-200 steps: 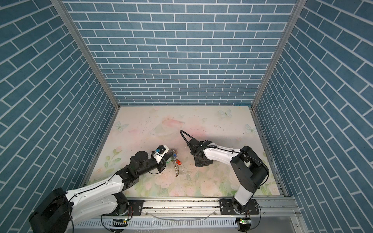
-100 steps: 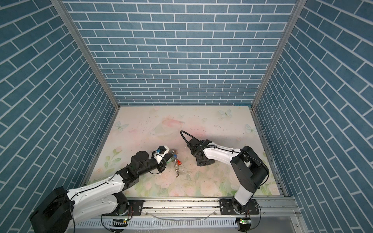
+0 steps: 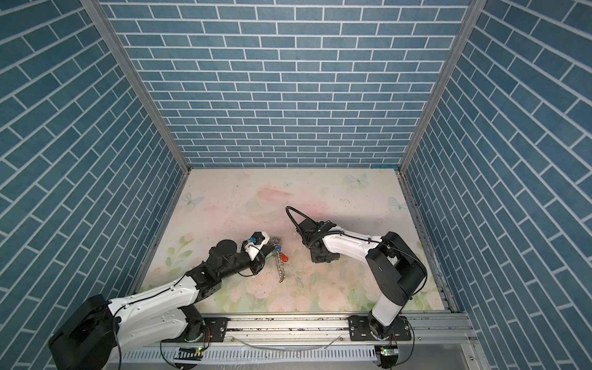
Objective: Put the keys on the keyring
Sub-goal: 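Lower the open right gripper and close it on the yellow-tag key's ring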
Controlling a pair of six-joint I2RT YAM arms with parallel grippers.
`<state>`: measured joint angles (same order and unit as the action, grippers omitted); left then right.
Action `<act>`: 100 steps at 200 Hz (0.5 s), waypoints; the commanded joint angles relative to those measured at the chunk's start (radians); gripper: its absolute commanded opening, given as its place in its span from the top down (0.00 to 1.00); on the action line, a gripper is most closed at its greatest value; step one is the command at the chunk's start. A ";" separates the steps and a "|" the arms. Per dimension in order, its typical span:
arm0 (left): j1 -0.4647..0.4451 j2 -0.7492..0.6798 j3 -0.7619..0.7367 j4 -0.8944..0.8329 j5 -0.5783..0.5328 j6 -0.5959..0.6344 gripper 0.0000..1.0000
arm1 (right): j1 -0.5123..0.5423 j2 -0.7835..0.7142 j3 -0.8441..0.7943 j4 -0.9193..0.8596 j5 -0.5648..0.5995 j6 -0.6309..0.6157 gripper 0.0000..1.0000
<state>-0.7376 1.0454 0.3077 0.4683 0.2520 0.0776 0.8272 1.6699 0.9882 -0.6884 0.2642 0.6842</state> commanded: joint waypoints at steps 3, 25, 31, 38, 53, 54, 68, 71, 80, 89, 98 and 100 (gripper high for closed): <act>0.001 -0.002 0.024 0.027 0.011 -0.005 1.00 | 0.000 0.019 0.024 0.000 0.007 0.057 0.86; 0.001 -0.002 0.025 0.028 0.012 -0.005 1.00 | -0.002 0.026 0.027 -0.001 0.007 0.056 0.88; 0.001 -0.003 0.024 0.027 0.013 -0.005 1.00 | -0.002 0.026 0.027 0.000 0.006 0.055 0.89; 0.001 -0.002 0.025 0.027 0.013 -0.005 1.00 | -0.002 0.028 0.026 0.000 0.006 0.055 0.90; 0.001 -0.003 0.025 0.027 0.013 -0.004 1.00 | -0.002 0.033 0.029 -0.005 0.005 0.054 0.92; 0.001 -0.004 0.024 0.027 0.013 -0.005 1.00 | -0.002 0.035 0.029 -0.005 0.005 0.053 0.92; 0.001 -0.006 0.022 0.029 0.013 -0.004 1.00 | -0.002 0.037 0.028 -0.008 0.006 0.052 0.93; 0.001 -0.006 0.022 0.030 0.013 -0.005 1.00 | -0.002 0.038 0.029 -0.008 0.007 0.052 0.93; 0.001 -0.005 0.023 0.031 0.014 -0.004 1.00 | -0.002 0.037 0.029 -0.007 0.007 0.052 0.93; 0.001 -0.003 0.022 0.031 0.015 -0.004 1.00 | -0.002 0.037 0.030 -0.008 0.007 0.052 0.94; 0.001 -0.001 0.024 0.031 0.016 -0.004 1.00 | -0.001 0.038 0.029 -0.009 0.007 0.052 0.95; 0.001 -0.002 0.025 0.030 0.016 -0.004 1.00 | -0.002 0.037 0.030 -0.009 0.007 0.052 0.96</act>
<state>-0.7376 1.0454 0.3077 0.4683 0.2554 0.0776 0.8265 1.6924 0.9882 -0.6781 0.2657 0.6846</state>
